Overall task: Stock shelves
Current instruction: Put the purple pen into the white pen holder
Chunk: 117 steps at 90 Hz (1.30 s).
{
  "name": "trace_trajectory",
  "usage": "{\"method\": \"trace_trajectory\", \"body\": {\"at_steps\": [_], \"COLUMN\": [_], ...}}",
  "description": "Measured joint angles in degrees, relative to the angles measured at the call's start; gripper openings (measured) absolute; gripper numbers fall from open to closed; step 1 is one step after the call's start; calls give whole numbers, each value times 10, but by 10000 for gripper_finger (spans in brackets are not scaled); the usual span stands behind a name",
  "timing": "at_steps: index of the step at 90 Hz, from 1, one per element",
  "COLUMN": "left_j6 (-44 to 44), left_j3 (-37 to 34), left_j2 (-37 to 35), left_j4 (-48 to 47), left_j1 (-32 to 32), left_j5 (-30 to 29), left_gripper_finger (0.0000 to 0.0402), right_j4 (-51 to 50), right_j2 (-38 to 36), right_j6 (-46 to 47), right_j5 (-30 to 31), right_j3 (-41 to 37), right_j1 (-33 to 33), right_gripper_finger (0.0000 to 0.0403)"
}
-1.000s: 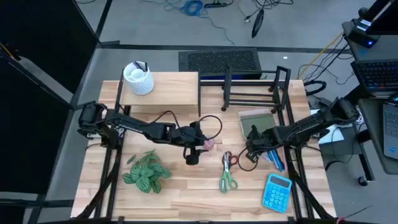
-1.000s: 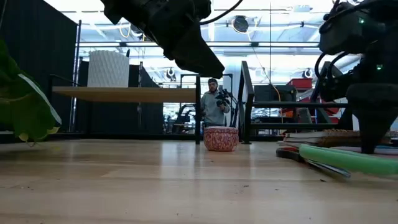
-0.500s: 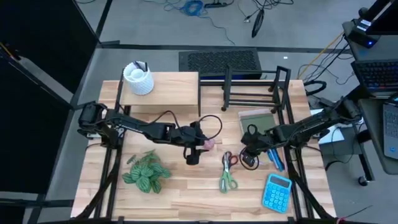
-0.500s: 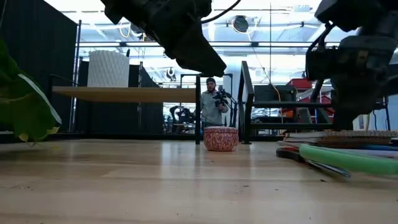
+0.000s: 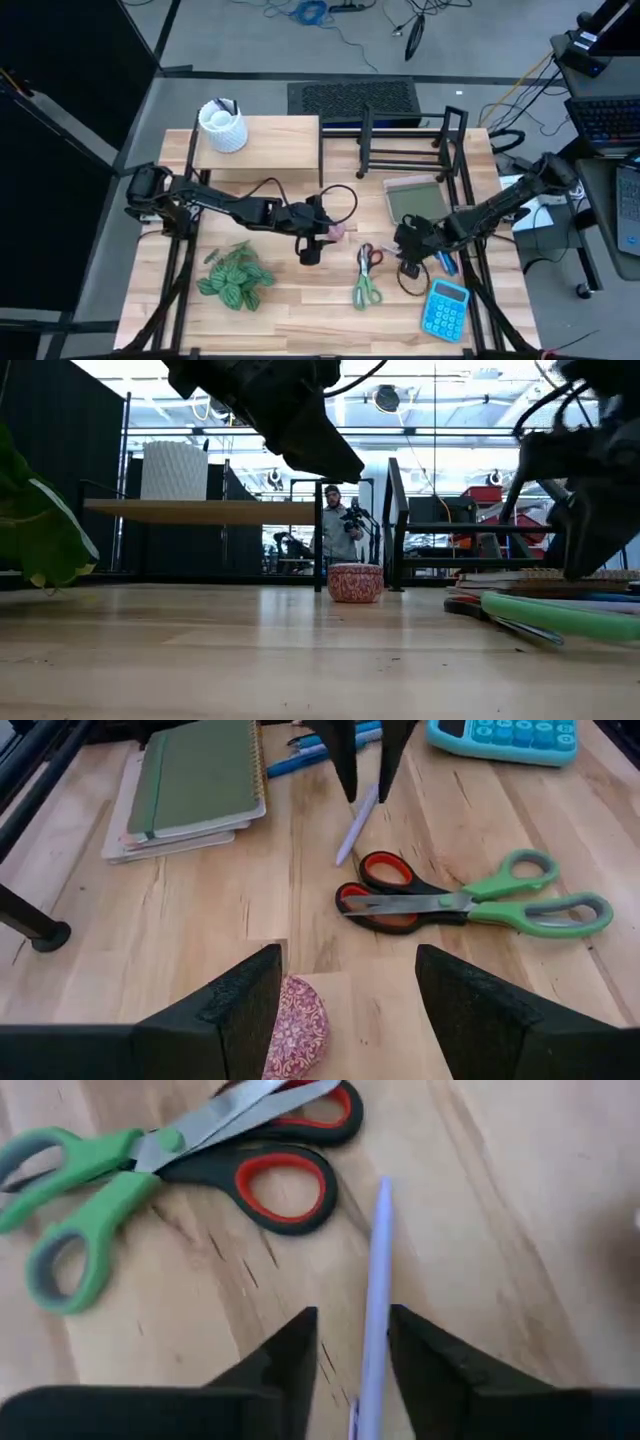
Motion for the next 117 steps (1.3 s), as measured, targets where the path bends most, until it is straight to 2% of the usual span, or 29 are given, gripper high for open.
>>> {"method": "trace_trajectory", "body": {"at_steps": [11, 19, 36, 51, 73, 100, 117], "left_j6": [0, 0, -1, -1, -1, 0, 0], "left_j3": [0, 0, 0, 0, 0, 0, 0], "left_j2": [0, 0, 0, 0, 0, 0, 0], "left_j4": [0, 0, 1, 1, 1, 2, 2], "left_j1": [1, 2, 2, 2, 2, 3, 3], "left_j5": [0, 0, 0, 0, 0, -6, -10], "left_gripper_finger": [219, 219, 219, 219, 219, 219, 219], "right_j4": [15, 49, 175, 253, 264, 281, 295], "right_j2": [0, 0, 1, 1, 22, 61, 72], "right_j6": [14, 47, 104, 113, 46, 24, 23], "right_j5": [105, 133, 153, 166, 170, 177, 180], "right_j3": [-12, -46, -136, -190, -200, -198, -198], "right_j1": [58, 84, 107, 107, 107, 107, 107], "right_gripper_finger": [149, 148, 132, 119, 88, 70, 12]}}
